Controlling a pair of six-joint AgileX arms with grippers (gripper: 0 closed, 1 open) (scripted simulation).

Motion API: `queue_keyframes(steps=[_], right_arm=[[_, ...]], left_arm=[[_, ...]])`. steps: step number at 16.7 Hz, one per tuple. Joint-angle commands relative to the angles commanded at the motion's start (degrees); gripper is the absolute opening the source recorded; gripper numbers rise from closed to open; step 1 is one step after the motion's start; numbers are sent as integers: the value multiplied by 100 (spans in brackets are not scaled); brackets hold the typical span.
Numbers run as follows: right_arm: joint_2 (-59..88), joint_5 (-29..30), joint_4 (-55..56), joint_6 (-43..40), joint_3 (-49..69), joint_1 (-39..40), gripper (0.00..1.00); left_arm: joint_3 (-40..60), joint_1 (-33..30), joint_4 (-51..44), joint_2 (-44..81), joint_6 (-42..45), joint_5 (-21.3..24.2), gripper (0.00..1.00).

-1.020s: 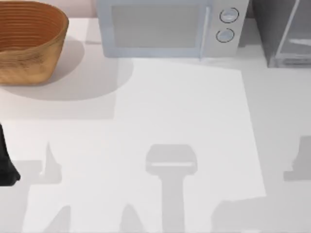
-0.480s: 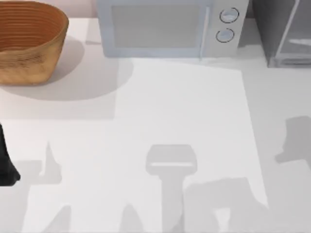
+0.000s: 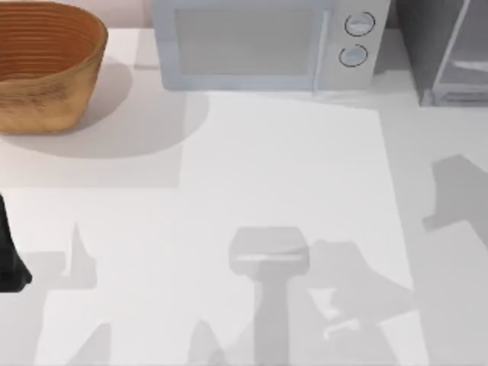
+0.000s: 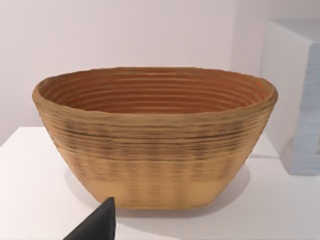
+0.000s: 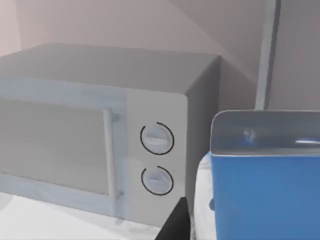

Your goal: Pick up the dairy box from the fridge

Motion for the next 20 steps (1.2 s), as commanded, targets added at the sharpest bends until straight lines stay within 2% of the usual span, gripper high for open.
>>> queue_keyframes(steps=[20], right_arm=[[5557,-2340,4104,78,1438,-402,0]], left_arm=[[0,0,0,0,0,0,100]])
